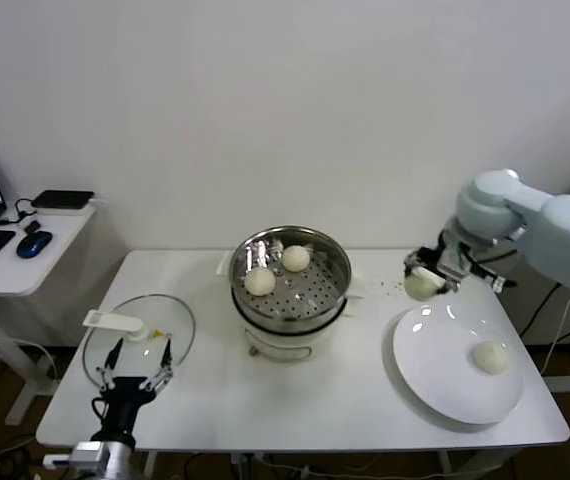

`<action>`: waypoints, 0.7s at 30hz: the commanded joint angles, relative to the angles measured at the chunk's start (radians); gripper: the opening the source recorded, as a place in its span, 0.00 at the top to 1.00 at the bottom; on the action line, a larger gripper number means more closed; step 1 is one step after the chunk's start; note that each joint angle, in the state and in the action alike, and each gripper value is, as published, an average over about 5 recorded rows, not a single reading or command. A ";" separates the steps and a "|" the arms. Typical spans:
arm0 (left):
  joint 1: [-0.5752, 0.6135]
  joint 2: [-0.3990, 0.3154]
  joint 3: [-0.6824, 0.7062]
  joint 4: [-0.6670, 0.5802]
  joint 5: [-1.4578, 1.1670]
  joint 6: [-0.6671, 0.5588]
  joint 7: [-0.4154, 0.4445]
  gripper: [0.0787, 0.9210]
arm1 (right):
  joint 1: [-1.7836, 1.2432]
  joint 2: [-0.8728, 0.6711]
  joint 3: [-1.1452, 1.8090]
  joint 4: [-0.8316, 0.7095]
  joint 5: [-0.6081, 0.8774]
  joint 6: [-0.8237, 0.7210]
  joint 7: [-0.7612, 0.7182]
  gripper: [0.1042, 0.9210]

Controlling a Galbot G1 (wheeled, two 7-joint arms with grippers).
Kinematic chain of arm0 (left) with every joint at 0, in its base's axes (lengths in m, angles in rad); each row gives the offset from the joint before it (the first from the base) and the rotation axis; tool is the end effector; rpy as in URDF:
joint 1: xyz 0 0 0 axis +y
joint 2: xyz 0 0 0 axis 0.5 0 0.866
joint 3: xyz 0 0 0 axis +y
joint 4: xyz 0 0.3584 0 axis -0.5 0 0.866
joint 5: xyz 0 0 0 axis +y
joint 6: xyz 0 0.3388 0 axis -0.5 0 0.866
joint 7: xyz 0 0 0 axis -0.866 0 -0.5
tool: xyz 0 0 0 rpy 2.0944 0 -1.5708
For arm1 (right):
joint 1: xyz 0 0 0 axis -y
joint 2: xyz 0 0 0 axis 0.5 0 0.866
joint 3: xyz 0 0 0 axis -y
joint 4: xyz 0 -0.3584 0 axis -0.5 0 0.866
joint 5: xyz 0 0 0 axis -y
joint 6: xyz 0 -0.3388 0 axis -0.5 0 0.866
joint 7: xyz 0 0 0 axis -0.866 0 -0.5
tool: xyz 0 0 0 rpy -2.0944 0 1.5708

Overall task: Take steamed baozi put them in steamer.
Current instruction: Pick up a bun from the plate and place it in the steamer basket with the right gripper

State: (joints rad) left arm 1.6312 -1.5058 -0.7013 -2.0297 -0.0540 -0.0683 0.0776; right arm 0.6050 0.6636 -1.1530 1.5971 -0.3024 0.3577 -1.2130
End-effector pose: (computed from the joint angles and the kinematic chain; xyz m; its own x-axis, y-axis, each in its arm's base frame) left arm 0.1367 0.0671 -0.3354 -0.9977 -0.0464 0.0489 -0.0417 0.9947 0.0941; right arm 0.4819 -0.0679 0.0034 -0.3544 -0.0222 0.9348 -0.4138 -0.8928 -0.1781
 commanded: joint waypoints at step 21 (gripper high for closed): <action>0.002 0.002 -0.010 0.001 -0.003 0.005 -0.003 0.12 | -0.072 0.577 0.022 -0.216 -0.091 0.071 0.003 0.29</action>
State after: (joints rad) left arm 1.6330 -1.5048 -0.7090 -2.0321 -0.0553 -0.0640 0.0750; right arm 0.6059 1.0611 -1.1321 1.4970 -0.3879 0.4231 -1.2113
